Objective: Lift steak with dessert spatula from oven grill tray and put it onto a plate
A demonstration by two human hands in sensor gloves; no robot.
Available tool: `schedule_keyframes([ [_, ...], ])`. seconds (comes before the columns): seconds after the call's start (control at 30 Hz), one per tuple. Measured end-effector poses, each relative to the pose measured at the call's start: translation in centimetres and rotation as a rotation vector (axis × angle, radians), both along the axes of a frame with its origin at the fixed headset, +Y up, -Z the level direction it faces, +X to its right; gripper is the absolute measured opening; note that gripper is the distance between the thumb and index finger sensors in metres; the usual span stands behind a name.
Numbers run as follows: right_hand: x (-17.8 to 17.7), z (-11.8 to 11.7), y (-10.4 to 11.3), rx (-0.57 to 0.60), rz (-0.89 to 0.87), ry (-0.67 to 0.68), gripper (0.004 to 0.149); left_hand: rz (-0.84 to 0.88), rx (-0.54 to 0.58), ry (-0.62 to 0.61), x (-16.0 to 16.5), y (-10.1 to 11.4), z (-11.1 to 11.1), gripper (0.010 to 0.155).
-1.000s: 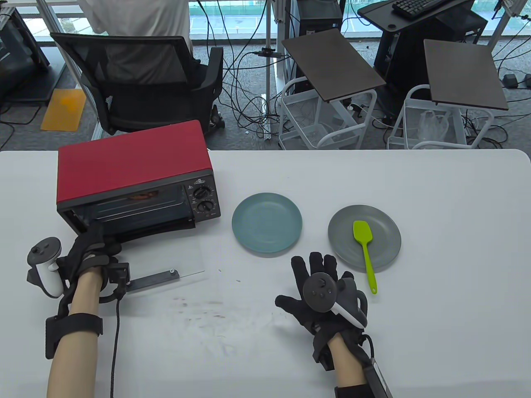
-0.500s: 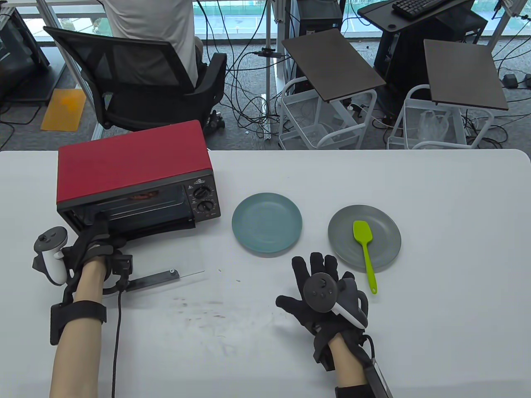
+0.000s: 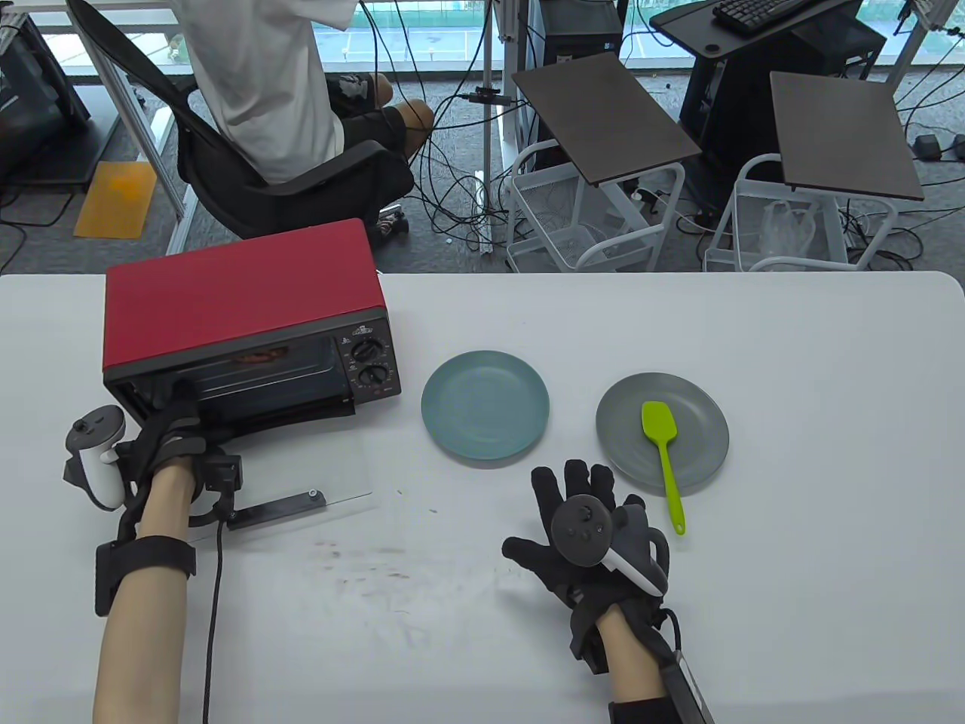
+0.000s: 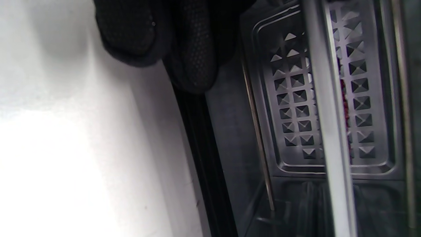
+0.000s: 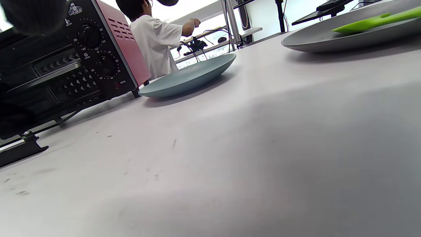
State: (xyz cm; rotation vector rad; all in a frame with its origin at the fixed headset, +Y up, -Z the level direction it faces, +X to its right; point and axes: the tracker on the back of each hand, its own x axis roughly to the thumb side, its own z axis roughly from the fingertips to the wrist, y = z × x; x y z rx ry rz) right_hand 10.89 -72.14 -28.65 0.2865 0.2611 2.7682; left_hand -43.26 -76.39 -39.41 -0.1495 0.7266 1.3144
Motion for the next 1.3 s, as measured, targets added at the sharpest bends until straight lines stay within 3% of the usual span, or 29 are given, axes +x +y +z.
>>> schedule_keyframes([
  [0.43,0.2,-0.1,-0.1,-0.001,-0.004,-0.005,0.094,0.033,0.047,0.048,0.4,0.1,0.4,0.068],
  [0.73,0.2,-0.1,-0.1,-0.005,-0.009,0.001,0.094,0.002,0.097,0.138,1.0,0.1,2.1,0.081],
  [1.3,-0.4,0.0,-0.3,-0.004,-0.027,0.038,0.094,0.058,0.127,0.187,2.1,0.0,5.6,0.06],
])
